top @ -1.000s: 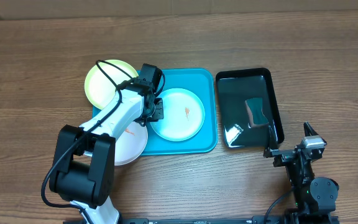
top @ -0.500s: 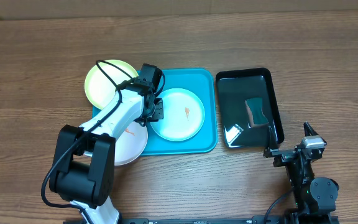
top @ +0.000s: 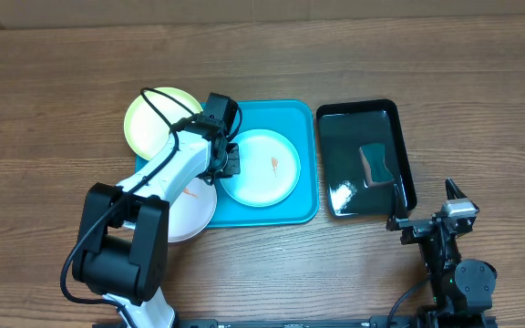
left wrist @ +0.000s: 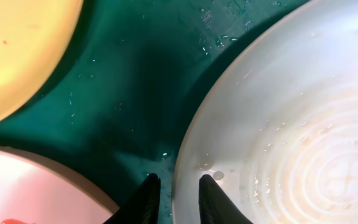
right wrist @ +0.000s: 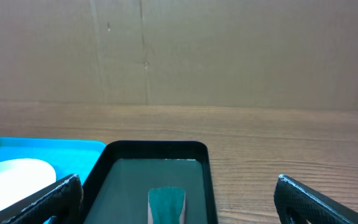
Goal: Clean dirty plates on tray and stack at the side
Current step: 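Grip the light-blue plate rim with the left gripper and hold it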
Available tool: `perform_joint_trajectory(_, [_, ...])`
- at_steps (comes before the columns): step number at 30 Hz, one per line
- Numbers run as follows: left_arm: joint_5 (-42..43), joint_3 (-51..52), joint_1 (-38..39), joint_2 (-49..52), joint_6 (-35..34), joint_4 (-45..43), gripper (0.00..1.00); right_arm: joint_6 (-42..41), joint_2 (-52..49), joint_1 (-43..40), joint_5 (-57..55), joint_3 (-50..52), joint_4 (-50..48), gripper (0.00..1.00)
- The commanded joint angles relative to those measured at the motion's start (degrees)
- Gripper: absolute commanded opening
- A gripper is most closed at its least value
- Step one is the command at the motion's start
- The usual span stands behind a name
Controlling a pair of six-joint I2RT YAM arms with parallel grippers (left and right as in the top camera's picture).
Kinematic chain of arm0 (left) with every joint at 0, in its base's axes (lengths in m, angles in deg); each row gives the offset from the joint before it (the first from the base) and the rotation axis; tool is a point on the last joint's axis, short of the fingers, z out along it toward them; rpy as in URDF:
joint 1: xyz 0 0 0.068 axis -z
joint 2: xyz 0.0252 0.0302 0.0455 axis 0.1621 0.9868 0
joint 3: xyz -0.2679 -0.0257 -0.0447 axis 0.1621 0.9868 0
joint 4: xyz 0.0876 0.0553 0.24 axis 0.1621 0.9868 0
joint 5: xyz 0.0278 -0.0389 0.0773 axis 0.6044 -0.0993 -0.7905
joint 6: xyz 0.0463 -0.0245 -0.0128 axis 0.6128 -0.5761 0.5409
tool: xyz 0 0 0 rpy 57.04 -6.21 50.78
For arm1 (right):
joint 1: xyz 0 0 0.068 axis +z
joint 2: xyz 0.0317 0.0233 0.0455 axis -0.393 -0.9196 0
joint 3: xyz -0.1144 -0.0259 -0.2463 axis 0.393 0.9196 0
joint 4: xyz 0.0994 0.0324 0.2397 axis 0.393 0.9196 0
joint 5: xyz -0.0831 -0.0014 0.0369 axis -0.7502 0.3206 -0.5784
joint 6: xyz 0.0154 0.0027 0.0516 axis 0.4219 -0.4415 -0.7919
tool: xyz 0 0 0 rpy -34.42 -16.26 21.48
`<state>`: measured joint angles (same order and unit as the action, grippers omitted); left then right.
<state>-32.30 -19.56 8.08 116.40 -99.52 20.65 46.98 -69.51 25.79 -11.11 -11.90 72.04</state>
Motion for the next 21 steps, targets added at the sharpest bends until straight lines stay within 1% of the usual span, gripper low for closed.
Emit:
perform_joint_trajectory(1, [0.09, 0.28, 0.24, 0.94, 1.09, -0.33, 0.24, -0.44, 0.37, -0.09, 0.26, 0.59, -0.28, 1.0])
perform_joint_trajectory(10, [0.11, -0.7, 0.22, 0.92, 1.14, -1.14, 0.22, -0.44, 0.31, -0.09, 0.26, 0.59, -0.28, 1.0])
perform_joint_trajectory(21, [0.09, -1.25, 0.24, 0.92, 1.11, -1.01, 0.23, -0.44, 0.31, -0.09, 0.26, 0.59, -0.26, 1.0])
